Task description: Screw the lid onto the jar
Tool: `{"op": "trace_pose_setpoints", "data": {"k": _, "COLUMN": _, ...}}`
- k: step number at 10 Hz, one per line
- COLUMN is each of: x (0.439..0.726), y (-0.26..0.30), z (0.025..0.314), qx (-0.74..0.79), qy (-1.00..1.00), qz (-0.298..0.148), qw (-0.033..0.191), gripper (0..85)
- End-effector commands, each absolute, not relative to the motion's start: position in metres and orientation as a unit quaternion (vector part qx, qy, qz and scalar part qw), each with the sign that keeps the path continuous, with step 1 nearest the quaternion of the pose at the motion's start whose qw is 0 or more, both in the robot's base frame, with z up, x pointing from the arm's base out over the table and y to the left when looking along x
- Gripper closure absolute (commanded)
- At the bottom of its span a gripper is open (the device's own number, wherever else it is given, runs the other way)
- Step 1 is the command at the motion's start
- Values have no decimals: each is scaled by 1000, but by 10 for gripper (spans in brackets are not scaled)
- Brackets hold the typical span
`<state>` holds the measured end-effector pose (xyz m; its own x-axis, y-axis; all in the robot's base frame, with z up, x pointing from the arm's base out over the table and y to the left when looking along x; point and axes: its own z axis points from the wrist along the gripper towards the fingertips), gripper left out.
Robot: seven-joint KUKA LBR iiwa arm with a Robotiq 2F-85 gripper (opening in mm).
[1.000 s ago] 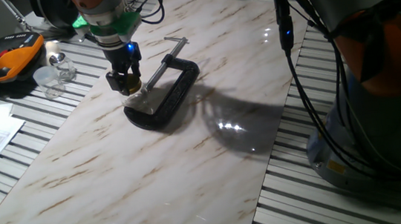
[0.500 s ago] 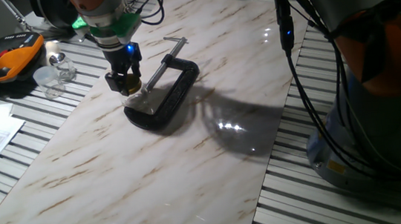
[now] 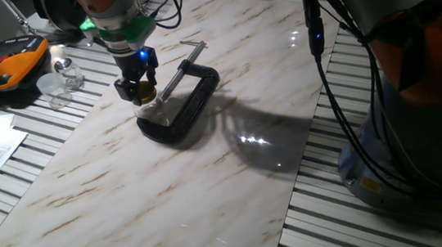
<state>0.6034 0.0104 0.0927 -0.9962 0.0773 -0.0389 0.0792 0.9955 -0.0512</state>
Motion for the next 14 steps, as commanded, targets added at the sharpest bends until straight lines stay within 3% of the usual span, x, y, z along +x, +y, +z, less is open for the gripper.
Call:
{"op": "trace_pose_setpoints", "data": {"k": 1, "x": 604, "y": 10, "z": 93, "qx": 46, "qy": 998, "qz": -27, "qw": 19, "gripper": 680}}
{"op": "trace_pose_setpoints", "data": {"k": 14, "x": 603, "y": 10, "z": 94, "qx": 126, "qy": 991, "qz": -34, "qw": 15, "gripper": 680}}
